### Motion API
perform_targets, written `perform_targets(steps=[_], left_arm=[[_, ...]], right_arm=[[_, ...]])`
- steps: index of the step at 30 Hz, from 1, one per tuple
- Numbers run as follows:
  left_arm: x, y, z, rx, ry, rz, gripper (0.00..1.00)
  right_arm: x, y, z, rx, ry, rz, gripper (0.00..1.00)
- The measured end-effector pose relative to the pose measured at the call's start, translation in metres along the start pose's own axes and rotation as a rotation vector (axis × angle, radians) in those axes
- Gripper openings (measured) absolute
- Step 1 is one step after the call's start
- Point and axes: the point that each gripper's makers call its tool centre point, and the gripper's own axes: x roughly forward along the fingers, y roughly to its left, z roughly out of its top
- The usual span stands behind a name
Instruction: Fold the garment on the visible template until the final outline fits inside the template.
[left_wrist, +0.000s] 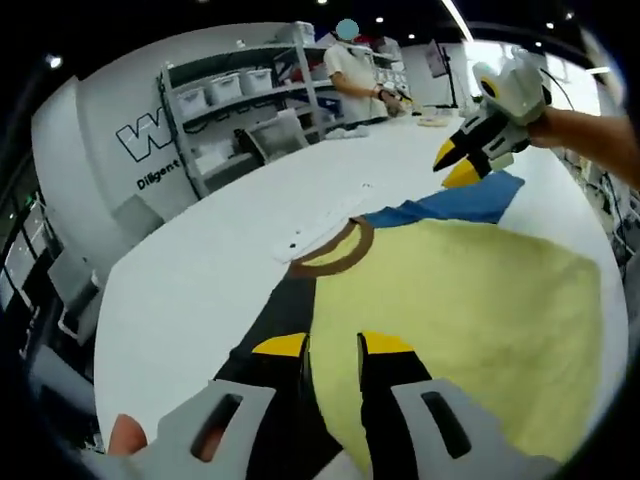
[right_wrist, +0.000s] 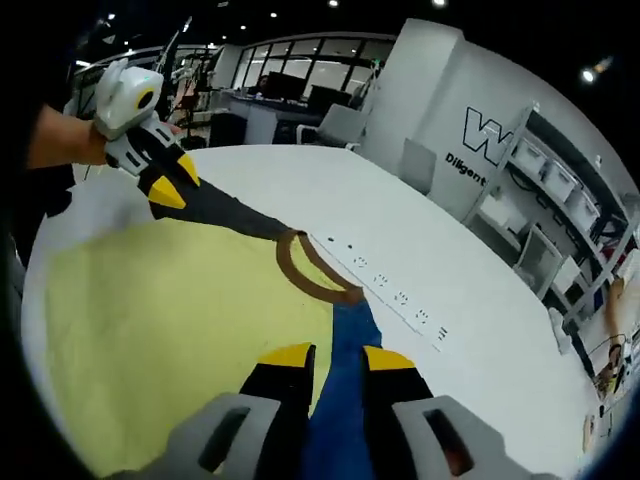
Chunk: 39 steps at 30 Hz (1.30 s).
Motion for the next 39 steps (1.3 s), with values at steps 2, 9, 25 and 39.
perform_targets(steps=[2, 9, 25, 39], left_arm=[[-0.013, -0.012, -0.005, -0.009, 0.008, -0.004, 0.24], [-0.054, -0.052, -0.019, -0.054, -0.020, 0.003, 0.24], [-0.151, -0.118, -0.030, -0.287, -0.080, 0.030, 0.40], [-0.187, -0.161, -0.049, -0.404, -0.097, 0.133, 0.81]], right_arm=[[-0.016, 0.007, -0.012, 0.001, 0.011, -0.011, 0.12], [-0.065, 0.009, -0.056, 0.108, 0.038, -0.071, 0.12], [-0.150, 0.011, -0.110, 0.247, 0.031, -0.209, 0.14], [-0.169, -0.013, -0.143, 0.343, 0.050, -0.311, 0.13]])
